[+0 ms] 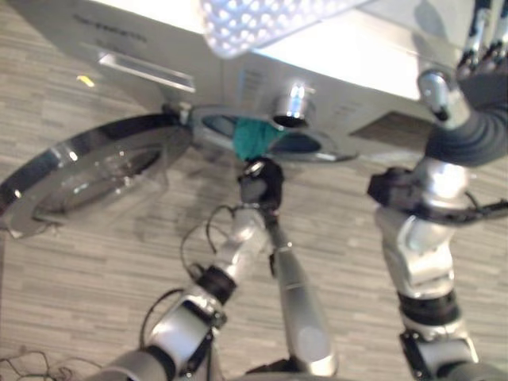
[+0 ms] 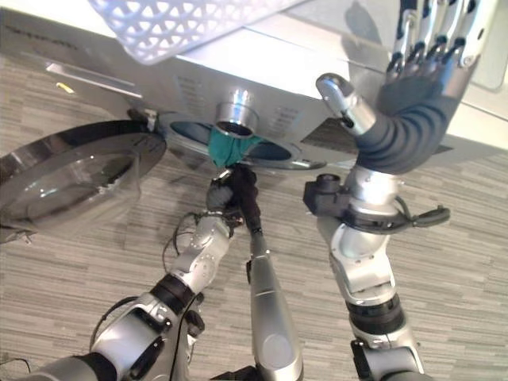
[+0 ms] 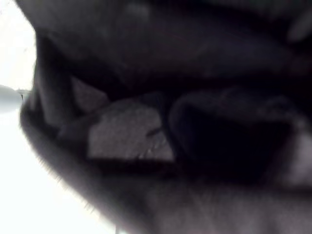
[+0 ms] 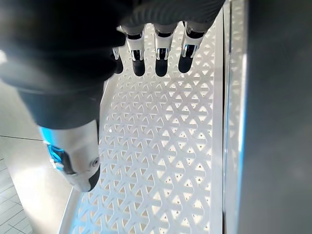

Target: Grab the laundry basket,head to the washer,open it,put in the laundry and shut it.

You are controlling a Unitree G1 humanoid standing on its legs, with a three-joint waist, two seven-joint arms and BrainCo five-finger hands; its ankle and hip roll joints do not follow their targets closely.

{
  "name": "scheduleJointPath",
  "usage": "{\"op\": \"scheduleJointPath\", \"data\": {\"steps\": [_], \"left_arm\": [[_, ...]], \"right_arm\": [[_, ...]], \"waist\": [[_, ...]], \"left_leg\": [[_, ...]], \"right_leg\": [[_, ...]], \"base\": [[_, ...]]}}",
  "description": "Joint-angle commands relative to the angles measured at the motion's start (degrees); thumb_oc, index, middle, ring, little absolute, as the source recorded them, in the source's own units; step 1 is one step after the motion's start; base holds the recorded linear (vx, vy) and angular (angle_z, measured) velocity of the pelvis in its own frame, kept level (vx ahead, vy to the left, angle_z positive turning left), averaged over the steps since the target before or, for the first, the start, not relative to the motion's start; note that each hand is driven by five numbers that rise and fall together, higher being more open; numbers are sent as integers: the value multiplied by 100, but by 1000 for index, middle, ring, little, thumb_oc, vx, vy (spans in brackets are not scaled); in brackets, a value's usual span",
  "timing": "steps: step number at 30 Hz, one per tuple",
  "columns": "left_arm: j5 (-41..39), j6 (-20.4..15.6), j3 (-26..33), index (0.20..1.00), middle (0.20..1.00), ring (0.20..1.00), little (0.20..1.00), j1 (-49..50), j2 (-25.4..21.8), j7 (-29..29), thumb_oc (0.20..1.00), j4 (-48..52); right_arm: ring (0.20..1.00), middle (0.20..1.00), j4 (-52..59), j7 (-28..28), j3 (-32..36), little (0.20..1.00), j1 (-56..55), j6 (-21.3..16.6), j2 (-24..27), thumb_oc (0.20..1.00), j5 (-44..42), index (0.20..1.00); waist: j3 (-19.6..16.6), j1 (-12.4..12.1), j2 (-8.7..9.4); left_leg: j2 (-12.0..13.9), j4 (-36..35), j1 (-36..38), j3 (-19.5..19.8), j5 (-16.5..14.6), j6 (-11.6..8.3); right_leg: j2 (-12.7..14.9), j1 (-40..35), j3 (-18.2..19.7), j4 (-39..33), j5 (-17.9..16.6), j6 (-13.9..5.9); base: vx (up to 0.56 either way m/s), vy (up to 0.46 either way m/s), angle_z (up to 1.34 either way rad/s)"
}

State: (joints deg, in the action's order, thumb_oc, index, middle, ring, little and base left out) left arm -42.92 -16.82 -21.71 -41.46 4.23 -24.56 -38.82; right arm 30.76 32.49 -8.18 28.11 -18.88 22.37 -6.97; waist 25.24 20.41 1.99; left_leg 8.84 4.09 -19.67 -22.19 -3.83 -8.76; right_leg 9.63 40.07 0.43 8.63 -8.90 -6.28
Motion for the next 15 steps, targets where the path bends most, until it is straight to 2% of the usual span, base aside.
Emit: {"op": "scheduleJointPath", "data": {"steps": [1, 5, 8, 11, 15], "left_arm": [[148, -428, 53, 200, 200, 200, 200, -562, 375, -235, 200, -191], [163, -478, 459, 200, 200, 200, 200, -1312, 381, -472, 200, -625], [110, -443, 814, 200, 200, 200, 200, -1903, 207, -591, 200, -984], [16, -304, 1236, 200, 200, 200, 200, -2615, -125, -632, 200, -1489], [-147, -40, 1685, 200, 200, 200, 200, -3732, -1058, -541, 200, -2390]], "right_arm": [[1000, 1000, -376, 182, 1, 1000, -232, 7, -405, 1000, -345, 1000], [1000, 1000, -408, 231, -101, 1000, -27, -110, -413, 1000, -360, 1000], [1000, 1000, -402, 235, -92, 1000, 80, -193, -352, 1000, -394, 1000], [1000, 1000, -369, 185, -44, 1000, 160, -316, -272, 1000, -522, 1000], [1000, 1000, -331, 57, 54, 1000, 296, -513, -40, 1000, -760, 1000]], "waist": [[-204, 88, -8], [-220, 209, 1], [-262, 290, 9], [-314, 396, -20], [-356, 491, -91]], "left_leg": [[636, 279, 322, 377, -602, -127], [732, 176, 267, 319, -535, -189], [822, 99, 236, 283, -475, -232], [926, -35, 217, 256, -384, -286], [1060, -298, 224, 153, -175, -389]], "right_leg": [[219, 950, -79, 802, 366, -787], [104, 1254, -58, 954, 442, -771], [32, 1432, -84, 1057, 508, -753], [-80, 1637, -94, 1165, 579, -737], [-243, 1925, -132, 1288, 682, -718]], "base": [[34, -32, -17], [62, -36, -9], [63, -49, -13], [76, -56, -13], [72, -48, -6]]}}
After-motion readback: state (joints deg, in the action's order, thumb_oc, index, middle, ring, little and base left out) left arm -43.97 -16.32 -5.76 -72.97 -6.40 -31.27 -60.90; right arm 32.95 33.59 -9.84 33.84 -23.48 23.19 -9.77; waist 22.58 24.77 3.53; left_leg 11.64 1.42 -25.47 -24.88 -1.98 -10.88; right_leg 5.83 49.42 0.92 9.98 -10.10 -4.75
